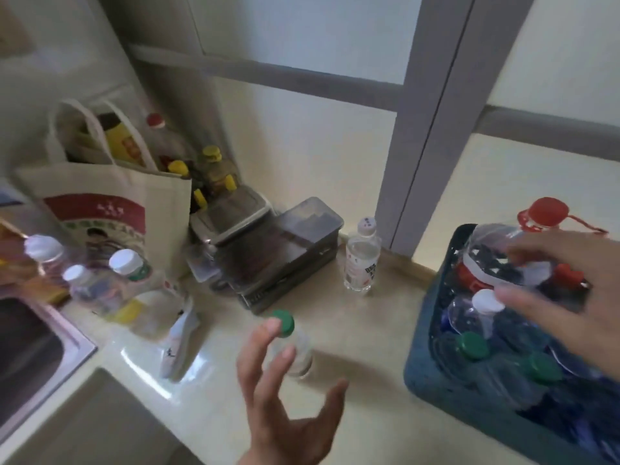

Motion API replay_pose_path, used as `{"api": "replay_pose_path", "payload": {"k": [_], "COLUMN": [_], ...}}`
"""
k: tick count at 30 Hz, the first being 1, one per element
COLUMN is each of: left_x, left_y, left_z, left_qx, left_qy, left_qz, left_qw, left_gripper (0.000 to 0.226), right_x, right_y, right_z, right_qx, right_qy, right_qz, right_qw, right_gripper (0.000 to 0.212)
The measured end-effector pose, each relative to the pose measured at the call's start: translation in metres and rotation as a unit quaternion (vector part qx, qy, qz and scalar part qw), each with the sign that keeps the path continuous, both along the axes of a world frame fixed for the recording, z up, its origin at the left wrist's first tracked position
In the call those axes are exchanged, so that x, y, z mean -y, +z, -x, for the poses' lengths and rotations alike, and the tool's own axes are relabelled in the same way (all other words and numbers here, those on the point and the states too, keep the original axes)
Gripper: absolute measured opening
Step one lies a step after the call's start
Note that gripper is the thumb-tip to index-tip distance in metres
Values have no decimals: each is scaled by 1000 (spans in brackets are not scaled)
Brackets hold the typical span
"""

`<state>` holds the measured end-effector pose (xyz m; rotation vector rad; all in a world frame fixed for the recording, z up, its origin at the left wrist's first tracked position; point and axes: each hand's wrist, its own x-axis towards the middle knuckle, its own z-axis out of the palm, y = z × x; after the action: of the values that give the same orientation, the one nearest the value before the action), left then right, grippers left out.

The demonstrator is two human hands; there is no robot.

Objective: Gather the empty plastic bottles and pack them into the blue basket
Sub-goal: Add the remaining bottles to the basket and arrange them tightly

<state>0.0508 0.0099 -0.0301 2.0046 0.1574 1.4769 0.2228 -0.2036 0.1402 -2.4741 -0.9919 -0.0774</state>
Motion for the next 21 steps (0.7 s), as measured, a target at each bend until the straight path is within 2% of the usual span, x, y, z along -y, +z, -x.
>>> {"api": "replay_pose_path", "payload": {"k": [2,5,7,9,13,15,18,21], "left_x": [-28,-52,-58,-61,-66,-69,-68,-61], "left_y": [-36,-75,-88,-95,-94,-94,-91,-85], "left_z": [18,29,27,20,7,7,8,8], "left_qx": [-50,-171,-252,-292,-304,-291,-279,-279], "left_qy": [45,19,-34,-88,-130,-145,-162,-132], "left_qz": [51,189,248,275,317,327,344,338], "left_qw": [996,967,935,912,889,887,882,889], "left_gripper": [82,99,101,91,66,58,53,56], "right_x": [-53,-115,-144,-163,-177,-177,-174,-165], "right_y": [-11,-57,-91,-113,-140,-146,-152,-139], "right_z": [27,56,62,66,72,74,77,80], "right_qx": [-56,-129,-167,-200,-237,-233,-248,-287], "right_qy": [64,171,170,161,143,154,180,170], "right_qz": [29,42,43,24,-10,-3,-15,-63], "right_qw": [996,976,970,966,961,960,952,941], "right_gripper": [38,57,70,72,44,39,29,24]}}
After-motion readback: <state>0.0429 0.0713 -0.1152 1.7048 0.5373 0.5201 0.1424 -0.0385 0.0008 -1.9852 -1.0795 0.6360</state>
